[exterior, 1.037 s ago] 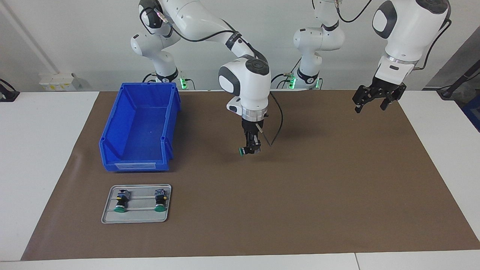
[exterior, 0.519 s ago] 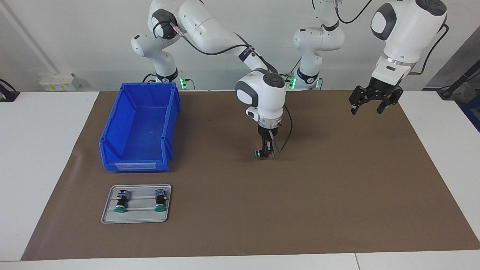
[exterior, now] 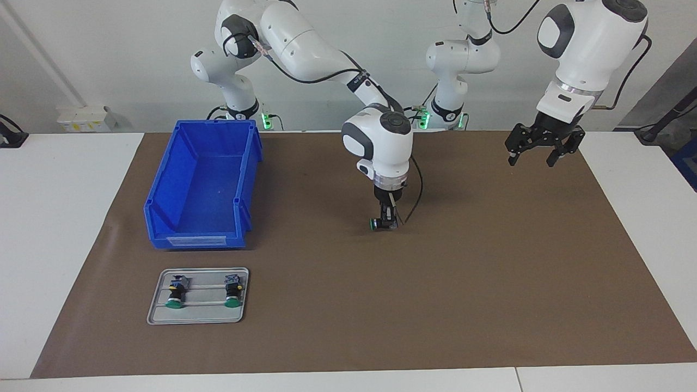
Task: Place and press button with both arms
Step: 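Carry the button with the right gripper and set it on the table, then return the right gripper beside the bin while the left gripper reaches the button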
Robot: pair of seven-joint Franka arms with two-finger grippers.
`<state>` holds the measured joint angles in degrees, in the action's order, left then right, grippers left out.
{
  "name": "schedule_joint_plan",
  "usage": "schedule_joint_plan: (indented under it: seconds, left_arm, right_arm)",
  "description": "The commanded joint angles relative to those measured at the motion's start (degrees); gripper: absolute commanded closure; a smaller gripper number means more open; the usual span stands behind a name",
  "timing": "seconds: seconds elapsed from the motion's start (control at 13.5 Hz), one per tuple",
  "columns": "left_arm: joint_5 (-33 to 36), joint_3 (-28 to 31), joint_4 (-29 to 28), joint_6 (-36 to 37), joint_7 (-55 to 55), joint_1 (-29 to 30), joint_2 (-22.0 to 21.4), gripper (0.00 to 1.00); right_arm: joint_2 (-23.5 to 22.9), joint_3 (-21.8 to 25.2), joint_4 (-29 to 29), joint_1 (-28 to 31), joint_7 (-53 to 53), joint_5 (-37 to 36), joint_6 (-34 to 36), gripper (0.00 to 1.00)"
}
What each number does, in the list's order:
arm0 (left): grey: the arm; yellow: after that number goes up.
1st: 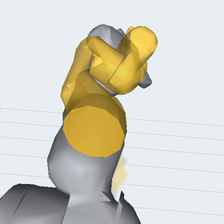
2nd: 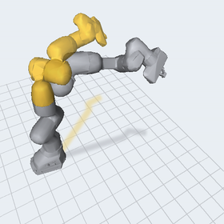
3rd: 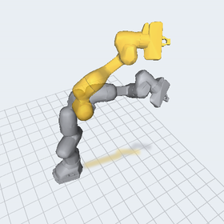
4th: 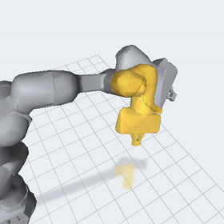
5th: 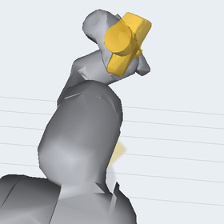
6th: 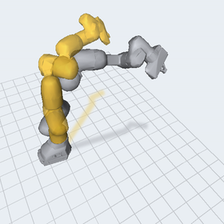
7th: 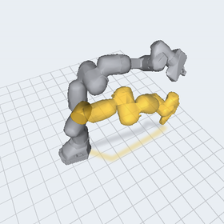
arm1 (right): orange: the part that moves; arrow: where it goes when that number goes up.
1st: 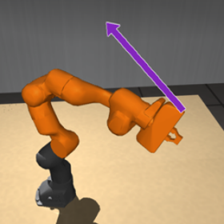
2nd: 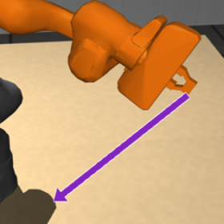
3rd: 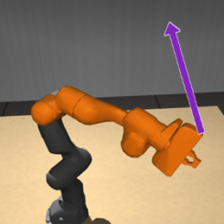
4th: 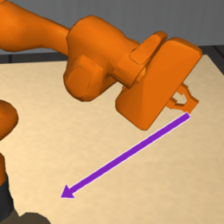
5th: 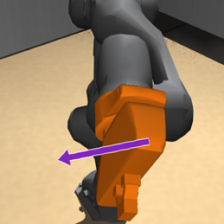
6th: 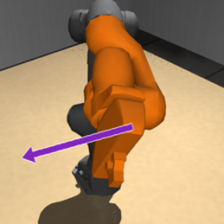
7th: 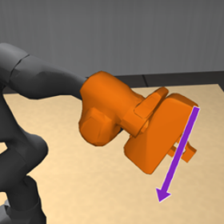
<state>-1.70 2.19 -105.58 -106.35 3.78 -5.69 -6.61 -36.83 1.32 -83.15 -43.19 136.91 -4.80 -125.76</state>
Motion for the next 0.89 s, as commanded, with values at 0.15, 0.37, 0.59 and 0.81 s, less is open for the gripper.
schedule_joint_plan:
  seconds: [0.15, 0.37, 0.59, 0.81]
  left_arm:
    - [-0.76, 0.01, -1.20, -1.31, 4.39, -0.02, -0.60, 0.00]
    - [-0.76, 0.01, -1.20, -1.40, 5.89, -0.02, -0.60, 0.00]
    - [-0.15, -0.87, -0.86, -0.96, 8.87, -0.81, -0.07, 0.00]
    - [5.29, -1.13, -0.24, -0.78, 8.88, -7.38, 0.54, 0.00]
  right_arm:
    - [2.01, -0.35, -0.78, 0.56, -3.74, 0.23, 2.26, 0.30]
    - [8.15, -0.44, -2.01, 4.06, -9.54, 0.67, 5.17, 0.23]
    - [17.10, -0.35, -7.35, 9.51, -21.38, 0.94, 7.37, 0.06]
    - [25.37, -0.35, -13.68, 14.52, -36.31, 1.02, 8.51, 0.03]
